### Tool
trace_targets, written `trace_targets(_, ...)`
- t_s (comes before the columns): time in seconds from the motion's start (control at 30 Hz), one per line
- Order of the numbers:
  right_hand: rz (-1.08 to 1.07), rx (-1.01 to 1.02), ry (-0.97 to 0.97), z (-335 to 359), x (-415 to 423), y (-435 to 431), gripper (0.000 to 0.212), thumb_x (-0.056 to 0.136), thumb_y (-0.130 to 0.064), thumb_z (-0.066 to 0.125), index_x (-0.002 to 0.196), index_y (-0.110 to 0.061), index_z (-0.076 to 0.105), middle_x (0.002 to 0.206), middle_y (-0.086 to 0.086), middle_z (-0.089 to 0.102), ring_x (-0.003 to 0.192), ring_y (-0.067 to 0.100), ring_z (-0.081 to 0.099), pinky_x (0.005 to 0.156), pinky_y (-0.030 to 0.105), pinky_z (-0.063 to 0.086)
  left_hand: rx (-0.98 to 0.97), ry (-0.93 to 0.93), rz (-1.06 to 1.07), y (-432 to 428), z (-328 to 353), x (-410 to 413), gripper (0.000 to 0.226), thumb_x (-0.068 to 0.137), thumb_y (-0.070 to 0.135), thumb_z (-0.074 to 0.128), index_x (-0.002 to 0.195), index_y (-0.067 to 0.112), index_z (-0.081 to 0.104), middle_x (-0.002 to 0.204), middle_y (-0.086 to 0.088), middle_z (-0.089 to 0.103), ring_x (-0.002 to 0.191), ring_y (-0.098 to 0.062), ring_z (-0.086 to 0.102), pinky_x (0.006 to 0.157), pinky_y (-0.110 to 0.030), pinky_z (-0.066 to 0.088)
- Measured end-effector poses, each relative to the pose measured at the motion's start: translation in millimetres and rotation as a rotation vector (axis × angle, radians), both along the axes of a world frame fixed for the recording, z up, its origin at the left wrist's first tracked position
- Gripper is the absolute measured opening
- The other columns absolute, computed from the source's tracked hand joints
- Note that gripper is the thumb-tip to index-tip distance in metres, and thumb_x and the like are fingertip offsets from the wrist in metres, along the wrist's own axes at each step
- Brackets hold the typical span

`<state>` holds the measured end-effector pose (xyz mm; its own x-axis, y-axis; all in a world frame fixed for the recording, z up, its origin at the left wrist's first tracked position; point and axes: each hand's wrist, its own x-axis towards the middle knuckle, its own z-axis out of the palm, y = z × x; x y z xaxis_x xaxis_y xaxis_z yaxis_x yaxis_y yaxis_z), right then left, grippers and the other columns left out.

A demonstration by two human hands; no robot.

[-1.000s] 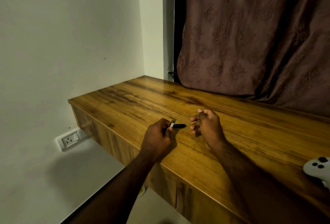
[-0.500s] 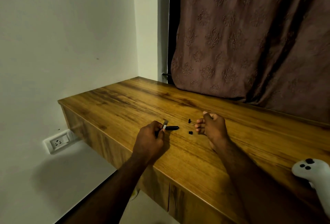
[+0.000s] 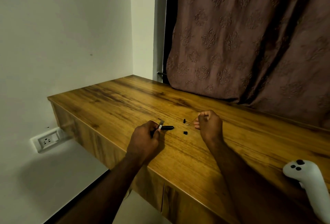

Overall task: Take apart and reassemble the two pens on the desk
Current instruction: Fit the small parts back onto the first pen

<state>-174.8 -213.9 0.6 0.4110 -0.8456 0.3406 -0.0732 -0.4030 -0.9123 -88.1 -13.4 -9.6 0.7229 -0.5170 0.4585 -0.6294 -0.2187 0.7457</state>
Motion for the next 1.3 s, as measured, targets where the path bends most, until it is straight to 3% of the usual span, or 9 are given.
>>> trace_targets(0.1,-0.029,-0.11,0.039,1.0,1.1,1.8,0.012,0.095,-0.018,0.052,0.086,-0.015,0.06,0.072,0.006,0.068,0.063,0.022,0.069,0.063,0.045,0.06,0.006,-0.013,-0.002,0.6,1.3,-1.3,0.006,0.09,0.016,0.059,0.09,0.02,0.063,0.076,0.004,0.066,0.068,-0.012,0.062,0.062,-0.036,0.052)
trace_targets(0.27,0.015,-0.147,0.106,1.7,2.0,7.3,0.013,0.094,-0.018,0.053,0.083,-0.016,0.06,0.071,0.002,0.067,0.067,0.022,0.068,0.066,0.047,0.059,0.01,-0.01,-0.002,0.6,2.6,-2.1,0.006,0.09,0.016,0.059,0.092,0.018,0.065,0.078,0.003,0.067,0.069,-0.011,0.062,0.062,-0.034,0.051)
trace_targets(0.43,0.027,-0.399,0.329,-0.6,-0.8,14.5,0.011,0.09,-0.03,0.061,0.082,-0.024,0.065,0.075,-0.005,0.069,0.07,0.014,0.064,0.064,0.039,0.056,0.026,-0.001,-0.004,2.3,4.7,-2.5,0.006,0.09,0.016,0.059,0.093,0.018,0.064,0.079,0.002,0.067,0.069,-0.012,0.062,0.061,-0.033,0.051)
trace_targets(0.6,-0.039,-0.47,0.456,0.9,-2.5,15.9,0.014,0.089,-0.035,0.061,0.082,-0.023,0.065,0.079,-0.001,0.07,0.074,0.022,0.064,0.063,0.036,0.053,0.035,-0.004,0.01,2.4,4.6,-2.4,0.006,0.091,0.018,0.059,0.094,0.018,0.064,0.077,0.006,0.065,0.067,-0.005,0.06,0.054,-0.022,0.043)
trace_targets(0.73,-0.121,-0.478,0.535,1.4,-2.9,16.5,0.016,0.09,-0.037,0.059,0.087,-0.023,0.067,0.086,0.001,0.072,0.08,0.025,0.065,0.065,0.032,0.05,0.023,-0.023,0.018,2.6,4.3,-3.0,0.006,0.091,0.018,0.059,0.091,0.02,0.064,0.074,0.008,0.063,0.065,-0.003,0.058,0.052,-0.019,0.038)
trace_targets(0.93,-0.13,-0.44,0.695,-1.4,-1.7,18.2,0.025,0.091,-0.04,0.056,0.078,-0.019,0.061,0.083,0.003,0.068,0.077,0.026,0.062,0.062,0.03,0.045,0.014,-0.023,0.023,2.5,3.6,-2.6,0.007,0.09,0.018,0.059,0.092,0.019,0.065,0.076,0.005,0.066,0.066,-0.005,0.06,0.055,-0.023,0.042)
trace_targets(1.1,-0.13,-0.441,0.726,-0.1,-2.1,19.9,0.026,0.089,-0.036,0.056,0.069,-0.021,0.052,0.074,0.001,0.06,0.07,0.024,0.058,0.057,0.028,0.039,0.019,-0.008,0.008,3.8,7.2,-5.8,0.006,0.092,0.021,0.057,0.09,0.023,0.062,0.07,0.016,0.059,0.063,0.003,0.058,0.051,-0.012,0.036)
trace_targets(1.3,-0.137,-0.431,0.722,1.1,-3.2,21.8,0.027,0.087,-0.038,0.059,0.069,-0.018,0.057,0.073,0.001,0.064,0.07,0.024,0.06,0.061,0.032,0.048,0.014,-0.001,0.01,3.5,7.2,-6.1,0.007,0.092,0.02,0.057,0.094,0.02,0.064,0.072,0.013,0.06,0.064,0.001,0.057,0.051,-0.015,0.036)
